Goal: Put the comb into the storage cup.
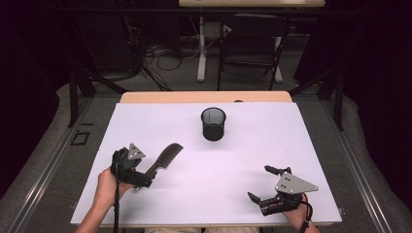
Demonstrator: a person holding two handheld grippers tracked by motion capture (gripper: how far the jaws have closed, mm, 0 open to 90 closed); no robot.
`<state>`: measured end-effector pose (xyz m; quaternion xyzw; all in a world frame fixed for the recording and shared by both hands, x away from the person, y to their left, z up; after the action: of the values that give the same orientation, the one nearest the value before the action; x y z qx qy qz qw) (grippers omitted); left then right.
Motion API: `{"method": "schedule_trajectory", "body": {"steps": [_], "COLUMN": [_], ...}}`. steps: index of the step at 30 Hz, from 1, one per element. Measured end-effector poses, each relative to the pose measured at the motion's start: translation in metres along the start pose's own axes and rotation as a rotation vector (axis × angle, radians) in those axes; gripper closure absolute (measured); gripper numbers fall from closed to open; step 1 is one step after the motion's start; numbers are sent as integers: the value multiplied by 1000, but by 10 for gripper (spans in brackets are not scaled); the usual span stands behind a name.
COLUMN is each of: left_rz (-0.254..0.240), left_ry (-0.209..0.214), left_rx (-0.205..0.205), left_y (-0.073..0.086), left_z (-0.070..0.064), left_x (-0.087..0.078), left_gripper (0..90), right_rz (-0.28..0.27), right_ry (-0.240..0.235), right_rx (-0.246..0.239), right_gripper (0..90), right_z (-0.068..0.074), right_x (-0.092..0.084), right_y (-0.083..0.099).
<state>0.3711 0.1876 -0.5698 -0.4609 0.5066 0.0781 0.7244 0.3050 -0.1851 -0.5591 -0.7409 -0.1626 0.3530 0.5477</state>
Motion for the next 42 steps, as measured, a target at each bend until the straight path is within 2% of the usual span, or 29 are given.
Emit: {"method": "schedule_trajectory", "body": {"steps": [1,2,3,4,11,15,26,30,37,39,40,42], "left_rz": [23,23,55,55,161,184,285,325,367,377,377,386], "left_ry": [5,5,11,11,36,41,40,46,55,60,59,62], "left_rx": [-2,-2,-3,-3,5,3,21,15,21,22,21,23], "left_y": [-1,-1,-1,-1,-1,-2,-3,-4,-5,-6,-6,-7], "left_z": [1,1,1,1,1,0,3,5,4,2,2,1], "left_x": [1,1,3,3,13,17,23,27,33,34,35,36], "left_gripper": [10,10,11,12,9,9,69,146,226,308,308,371], "right_rz": [2,2,4,4,10,16,28,35,38,38,38,39], "right_ry": [-1,-1,-2,-2,-12,-12,-12,-13,-14,-16,-16,-17], "right_rx": [1,1,1,1,1,6,0,3,6,6,6,4], "right_gripper": [0,0,0,0,0,0,0,0,0,0,0,0], "right_z": [0,0,0,0,1,0,0,1,0,1,1,1], "right_x": [0,0,0,0,2,2,4,5,5,5,5,5], "right_y": [0,0,1,1,2,3,5,6,7,7,7,7]}}
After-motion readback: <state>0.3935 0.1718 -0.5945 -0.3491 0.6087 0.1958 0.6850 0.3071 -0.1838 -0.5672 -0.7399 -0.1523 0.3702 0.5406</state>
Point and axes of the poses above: each handheld gripper's, and its own axes: x roughly forward along the jaws, y roughly out of its underside, z roughly to its left, the point moved 9 cm from there along x, roughly forward along the jaws, and after that the axes turned 5 degrees about y, right-handed, at the moved point
